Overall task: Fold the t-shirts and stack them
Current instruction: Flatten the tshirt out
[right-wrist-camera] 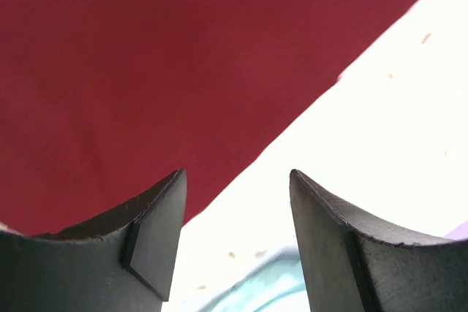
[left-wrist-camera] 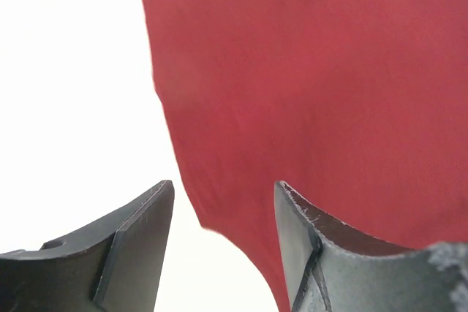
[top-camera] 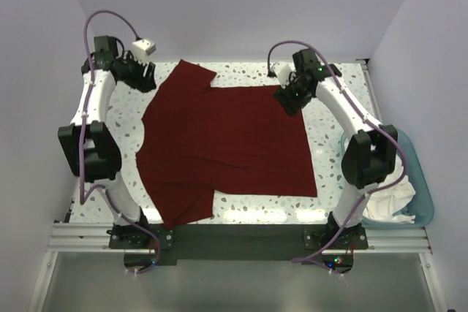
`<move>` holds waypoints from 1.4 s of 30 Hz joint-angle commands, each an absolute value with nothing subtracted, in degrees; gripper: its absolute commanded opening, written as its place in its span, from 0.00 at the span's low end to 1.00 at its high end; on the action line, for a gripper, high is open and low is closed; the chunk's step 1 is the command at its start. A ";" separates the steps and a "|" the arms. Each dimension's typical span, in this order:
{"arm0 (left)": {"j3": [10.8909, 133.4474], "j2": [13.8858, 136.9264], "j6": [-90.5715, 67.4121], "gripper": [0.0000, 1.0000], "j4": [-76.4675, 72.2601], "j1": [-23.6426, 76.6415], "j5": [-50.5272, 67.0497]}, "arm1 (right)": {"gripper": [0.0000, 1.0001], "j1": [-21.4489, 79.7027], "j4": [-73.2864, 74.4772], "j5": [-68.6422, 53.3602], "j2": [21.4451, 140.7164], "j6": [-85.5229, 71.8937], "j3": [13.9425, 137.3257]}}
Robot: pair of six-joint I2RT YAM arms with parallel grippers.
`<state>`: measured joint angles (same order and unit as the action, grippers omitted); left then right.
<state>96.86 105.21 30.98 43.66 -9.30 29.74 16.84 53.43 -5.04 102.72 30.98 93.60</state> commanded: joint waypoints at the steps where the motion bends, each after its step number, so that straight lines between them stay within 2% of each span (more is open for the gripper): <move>1: 107.88 115.47 20.85 0.62 36.75 -9.40 33.22 | 0.62 14.07 46.61 -4.13 111.95 28.57 103.58; 5: 115.04 123.74 11.19 0.62 27.88 -8.79 31.12 | 0.64 10.47 40.70 -5.09 122.15 24.26 114.67; 10: 117.24 129.98 5.89 0.63 14.17 -7.47 27.78 | 0.61 7.39 37.11 -4.57 136.81 18.82 130.84; 12: 117.25 132.00 3.96 0.65 10.05 -7.21 27.60 | 0.59 6.68 35.43 -4.22 139.12 17.06 132.97; 14: 117.51 133.41 2.64 0.65 8.01 -7.03 27.34 | 0.57 6.42 32.44 -3.78 141.32 15.91 133.15; 17: 119.17 136.40 0.89 0.65 5.89 -6.59 27.95 | 0.49 5.89 30.24 -4.30 143.43 12.66 133.15; 32: 127.53 147.04 -4.57 0.68 3.25 -4.83 24.52 | 0.49 5.71 30.41 -7.29 148.89 7.91 133.95; 38: 128.76 148.97 -5.36 0.70 2.20 -3.87 22.15 | 0.32 5.71 33.04 -8.79 148.80 7.38 131.58; 40: 130.24 150.38 -5.45 0.71 2.55 -3.60 21.36 | 0.21 5.71 33.22 -9.23 148.36 7.56 130.26; 41: 130.51 150.82 -5.54 0.71 2.46 -3.60 20.75 | 0.11 5.63 33.22 -9.40 148.10 7.47 129.99; 42: 130.87 151.60 -5.62 0.71 2.55 -3.43 20.66 | 0.07 5.71 33.22 -9.58 148.01 7.73 129.82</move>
<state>127.37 149.75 -4.10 5.89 -3.51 22.59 5.74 31.53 -8.54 147.85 8.19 131.46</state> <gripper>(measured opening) 0.704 0.112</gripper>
